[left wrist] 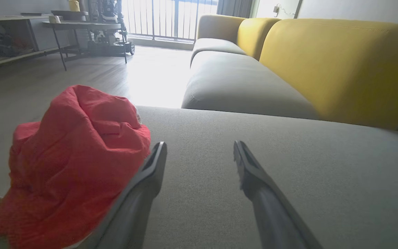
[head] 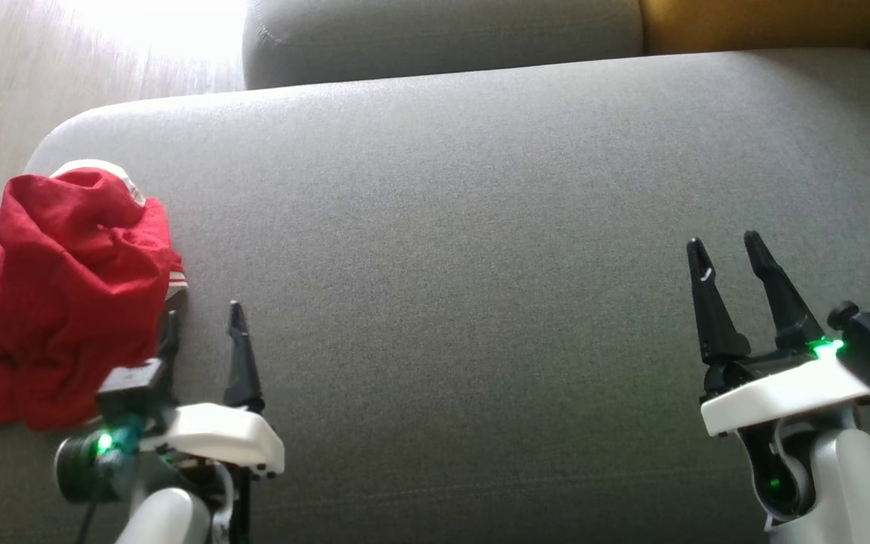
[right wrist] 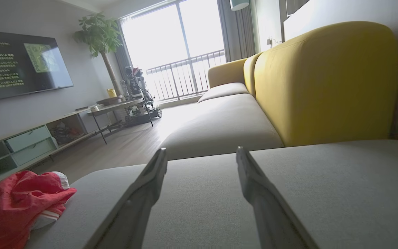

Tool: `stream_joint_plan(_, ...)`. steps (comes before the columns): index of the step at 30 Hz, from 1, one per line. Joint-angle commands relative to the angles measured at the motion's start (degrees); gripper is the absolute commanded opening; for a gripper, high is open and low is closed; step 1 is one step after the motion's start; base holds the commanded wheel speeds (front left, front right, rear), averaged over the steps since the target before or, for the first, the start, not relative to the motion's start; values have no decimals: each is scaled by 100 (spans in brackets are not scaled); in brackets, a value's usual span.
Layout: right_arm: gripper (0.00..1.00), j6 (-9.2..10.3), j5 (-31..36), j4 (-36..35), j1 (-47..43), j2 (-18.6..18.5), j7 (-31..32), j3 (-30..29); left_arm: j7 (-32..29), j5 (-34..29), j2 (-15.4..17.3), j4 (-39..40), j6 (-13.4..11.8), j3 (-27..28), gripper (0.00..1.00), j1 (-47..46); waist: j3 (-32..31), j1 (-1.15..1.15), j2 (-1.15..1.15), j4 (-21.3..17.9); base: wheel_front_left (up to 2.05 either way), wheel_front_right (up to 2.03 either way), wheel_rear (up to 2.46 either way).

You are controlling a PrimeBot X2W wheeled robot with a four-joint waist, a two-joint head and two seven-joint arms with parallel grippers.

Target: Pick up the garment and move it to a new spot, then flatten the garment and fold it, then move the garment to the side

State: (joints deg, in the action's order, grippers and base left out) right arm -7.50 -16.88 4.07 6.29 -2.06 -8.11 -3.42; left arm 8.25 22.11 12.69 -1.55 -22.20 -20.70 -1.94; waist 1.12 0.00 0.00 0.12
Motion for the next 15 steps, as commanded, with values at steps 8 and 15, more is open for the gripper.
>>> stream_joint_plan(8, 100, 1, 567, 173, 81, -65, -221, -96, 207, -439, 321, -82, -360, -362, 100, -507, -5, 0, 0, -39, 0, 0, 0)
stream_joint_plan(15, 100, 1, 1537, 267, 132, -69, -340, -173, 326, -750, 392, -283, -500, -685, 100, -609, -7, 0, 0, -47, 0, 0, 0)
